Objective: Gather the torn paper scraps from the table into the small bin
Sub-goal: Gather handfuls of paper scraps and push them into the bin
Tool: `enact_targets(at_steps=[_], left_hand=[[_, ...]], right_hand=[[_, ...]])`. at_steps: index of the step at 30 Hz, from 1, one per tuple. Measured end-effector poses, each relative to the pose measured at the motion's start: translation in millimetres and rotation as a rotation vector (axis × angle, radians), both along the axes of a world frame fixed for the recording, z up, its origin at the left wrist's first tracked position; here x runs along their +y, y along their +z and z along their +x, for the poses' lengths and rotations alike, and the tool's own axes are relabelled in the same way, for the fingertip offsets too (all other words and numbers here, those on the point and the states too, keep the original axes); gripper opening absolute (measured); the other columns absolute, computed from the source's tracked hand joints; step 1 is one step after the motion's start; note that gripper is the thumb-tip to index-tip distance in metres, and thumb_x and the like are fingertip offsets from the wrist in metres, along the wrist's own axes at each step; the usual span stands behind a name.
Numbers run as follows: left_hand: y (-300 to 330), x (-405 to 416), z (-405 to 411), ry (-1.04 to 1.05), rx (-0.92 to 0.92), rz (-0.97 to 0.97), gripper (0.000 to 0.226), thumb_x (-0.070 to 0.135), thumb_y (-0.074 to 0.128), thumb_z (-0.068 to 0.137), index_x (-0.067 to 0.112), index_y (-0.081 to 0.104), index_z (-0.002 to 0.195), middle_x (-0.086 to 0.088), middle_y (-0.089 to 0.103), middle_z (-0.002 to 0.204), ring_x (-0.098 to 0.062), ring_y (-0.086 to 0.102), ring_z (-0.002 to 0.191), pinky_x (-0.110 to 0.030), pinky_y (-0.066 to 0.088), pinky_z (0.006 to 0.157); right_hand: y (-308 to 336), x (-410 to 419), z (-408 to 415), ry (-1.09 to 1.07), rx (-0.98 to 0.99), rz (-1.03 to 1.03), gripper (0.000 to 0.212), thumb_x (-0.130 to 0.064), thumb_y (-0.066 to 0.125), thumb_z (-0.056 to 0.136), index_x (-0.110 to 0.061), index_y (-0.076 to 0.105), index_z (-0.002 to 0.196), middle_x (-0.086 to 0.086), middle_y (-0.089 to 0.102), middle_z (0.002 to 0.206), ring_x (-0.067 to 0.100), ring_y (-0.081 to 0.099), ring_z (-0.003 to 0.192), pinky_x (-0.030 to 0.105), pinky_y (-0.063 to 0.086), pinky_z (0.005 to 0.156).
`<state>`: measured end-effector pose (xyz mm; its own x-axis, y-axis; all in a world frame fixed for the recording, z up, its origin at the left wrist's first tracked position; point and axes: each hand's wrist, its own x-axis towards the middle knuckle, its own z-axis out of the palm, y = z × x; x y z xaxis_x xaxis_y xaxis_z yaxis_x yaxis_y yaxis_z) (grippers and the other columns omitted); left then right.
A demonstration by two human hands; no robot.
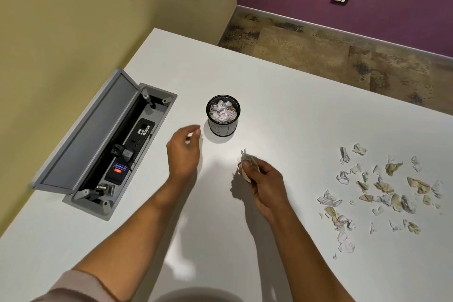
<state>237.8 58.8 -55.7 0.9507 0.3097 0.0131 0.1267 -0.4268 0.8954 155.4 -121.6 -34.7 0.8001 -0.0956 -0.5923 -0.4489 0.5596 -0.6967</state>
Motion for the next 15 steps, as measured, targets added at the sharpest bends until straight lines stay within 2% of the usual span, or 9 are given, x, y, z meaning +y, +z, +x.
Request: enact_targets(at_steps=[1,3,6,8,11,13,15], left_hand=[[-13.5,2.6,-13.8,-0.027,0.004,0.043,0.018,0.017,0.059,0.095,0.012,0.07,0.108,-0.002,0.07,0.107,-0.013,0.065,0.096,-0.03,0.051,0.09],[-41.6,6.3,-41.9,-0.168,0.012,0.197,0.023,0.017,0.058,0.097,0.009,0.068,0.116,-0.007,0.066,0.122,-0.027,0.058,0.118,-0.036,0.042,0.106],[-75.5,11.7,-70.0,-0.408,0.013,0.536,0.039,0.026,0.05,0.1,0.01,0.055,0.136,-0.008,0.048,0.147,-0.03,0.036,0.142,-0.042,0.021,0.12],[-84.8,13.2,-74.4,-0.472,-0.002,0.693,0.048,0.033,0.039,0.102,0.012,0.046,0.144,-0.007,0.038,0.154,-0.028,0.027,0.146,-0.044,0.015,0.122],[-84.3,12.1,-71.6,-0.511,0.019,0.761,0.052,0.035,0.032,0.102,0.012,0.039,0.148,-0.006,0.031,0.158,-0.026,0.022,0.149,-0.047,0.014,0.122],[-83.6,11.6,-72.1,-0.516,0.031,0.775,0.053,0.035,0.031,0.102,0.012,0.036,0.15,-0.006,0.029,0.159,-0.025,0.019,0.149,-0.048,0.014,0.122],[-83.7,11.8,-72.2,-0.52,0.045,0.785,0.053,0.035,0.03,0.102,0.012,0.035,0.15,-0.006,0.027,0.159,-0.025,0.018,0.15,-0.048,0.014,0.122]], right_hand=[[2.3,0.5,5.5,-0.013,-0.008,-0.003,0.018,-0.007,0.075,0.078,-0.006,0.075,0.095,0.012,0.07,0.084,0.023,0.064,0.079,0.033,0.054,0.079],[8.3,1.3,17.8,-0.032,-0.035,-0.003,0.015,-0.004,0.073,0.079,-0.007,0.075,0.094,0.009,0.073,0.084,0.017,0.067,0.076,0.024,0.055,0.073],[17.0,2.3,40.1,-0.01,-0.07,-0.077,0.015,-0.005,0.074,0.081,-0.009,0.075,0.095,0.006,0.074,0.083,0.015,0.069,0.076,0.021,0.055,0.071],[22.4,3.6,56.7,0.027,-0.094,-0.158,0.014,-0.006,0.075,0.081,-0.011,0.075,0.095,0.005,0.075,0.082,0.015,0.069,0.075,0.021,0.055,0.069],[29.9,6.7,84.6,0.07,-0.139,-0.32,0.014,-0.006,0.075,0.08,-0.014,0.076,0.092,0.005,0.074,0.082,0.012,0.067,0.069,0.022,0.054,0.061],[33.7,7.7,103.8,0.11,-0.168,-0.492,0.016,-0.009,0.078,0.078,-0.014,0.077,0.093,0.003,0.074,0.083,0.01,0.067,0.066,0.022,0.052,0.058],[36.1,9.1,122.2,0.185,-0.199,-0.74,0.016,-0.015,0.079,0.076,-0.018,0.078,0.092,-0.003,0.074,0.082,0.008,0.066,0.069,0.021,0.05,0.065]])
